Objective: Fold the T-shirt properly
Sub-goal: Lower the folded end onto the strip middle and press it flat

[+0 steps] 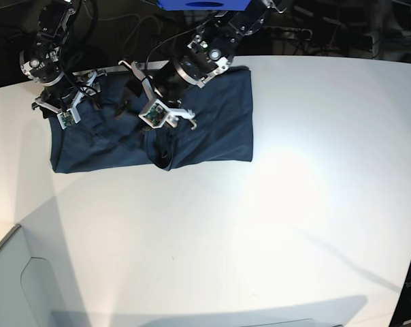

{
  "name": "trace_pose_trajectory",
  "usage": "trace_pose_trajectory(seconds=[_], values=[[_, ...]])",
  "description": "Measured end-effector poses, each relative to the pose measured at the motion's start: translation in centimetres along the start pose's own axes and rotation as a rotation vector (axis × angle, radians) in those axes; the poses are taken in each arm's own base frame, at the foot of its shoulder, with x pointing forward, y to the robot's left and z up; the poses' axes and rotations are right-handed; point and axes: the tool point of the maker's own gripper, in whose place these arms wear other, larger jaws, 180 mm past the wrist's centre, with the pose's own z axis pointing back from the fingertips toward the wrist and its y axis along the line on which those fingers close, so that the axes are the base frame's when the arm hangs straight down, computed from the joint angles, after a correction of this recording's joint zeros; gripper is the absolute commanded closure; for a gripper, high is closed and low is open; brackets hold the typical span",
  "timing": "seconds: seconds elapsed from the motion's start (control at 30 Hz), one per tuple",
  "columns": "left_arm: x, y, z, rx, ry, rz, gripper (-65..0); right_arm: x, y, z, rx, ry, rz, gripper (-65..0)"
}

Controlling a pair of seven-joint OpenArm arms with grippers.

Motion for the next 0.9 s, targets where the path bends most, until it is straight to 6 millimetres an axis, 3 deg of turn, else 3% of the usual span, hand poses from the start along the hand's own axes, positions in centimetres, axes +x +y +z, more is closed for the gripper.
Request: trace_pose_trajectory(seconds=[0.07,0.2,0.33,0.47,0.7,0.9], values=[[-0.6,2.3,1.1,0.054,0.013,-0.007,-27.4,0.0,0.0,0.0,0.001,-0.001,-0.001,-45.3],[-4.1,8.1,3.3,0.224,0.103,0.028,-27.4,0.0,0.0,0.0,0.000,0.001,0.000,-45.3],[-7.2,10.5,4.1,0.296,0.175,0.068,-27.4,0.0,0.0,0.0,0.000,0.001,0.000,-45.3],[-8.5,9.6,2.7,0.261,0.208,0.080,-27.4,0.0,0.1,0.0,0.001,0.000,-0.002,-45.3],[-9.1,5.2,-1.9,0.130,0.239,0.054,-27.4,0.0,0.1,0.0,0.001,0.000,-0.002,-45.3],[-6.9,2.3,-4.1,0.047,0.196,0.020,-27.4,0.0,0.1,0.0,0.001,0.000,-0.003,-45.5]])
